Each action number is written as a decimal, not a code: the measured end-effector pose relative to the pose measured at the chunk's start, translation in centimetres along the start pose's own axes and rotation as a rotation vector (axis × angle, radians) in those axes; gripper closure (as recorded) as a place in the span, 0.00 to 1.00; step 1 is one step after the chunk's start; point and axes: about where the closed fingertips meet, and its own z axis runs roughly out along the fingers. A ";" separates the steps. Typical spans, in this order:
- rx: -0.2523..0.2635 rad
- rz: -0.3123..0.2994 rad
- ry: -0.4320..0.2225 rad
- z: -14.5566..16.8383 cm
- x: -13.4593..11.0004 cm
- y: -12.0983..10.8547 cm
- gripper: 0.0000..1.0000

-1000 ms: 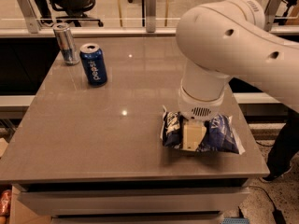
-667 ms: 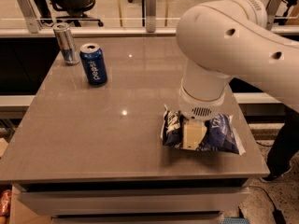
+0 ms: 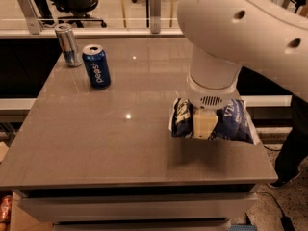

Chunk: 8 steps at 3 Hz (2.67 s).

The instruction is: Move blue chip bag near pepsi can

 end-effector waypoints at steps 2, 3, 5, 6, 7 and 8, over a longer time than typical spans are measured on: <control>0.147 -0.079 0.004 -3.5 -1.8 -4.7 1.00; 0.209 -0.142 -0.017 -4.4 -4.0 -7.8 1.00; 0.268 -0.228 -0.064 -4.0 -9.5 -13.2 1.00; 0.255 -0.278 -0.087 -2.7 -12.9 -15.0 1.00; 0.228 -0.324 -0.099 -1.2 -15.6 -16.0 1.00; 0.195 -0.354 -0.105 0.5 -17.7 -16.7 1.00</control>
Offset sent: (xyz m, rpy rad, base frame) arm 0.0734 0.0297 0.0654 -0.0553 -0.2174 0.1566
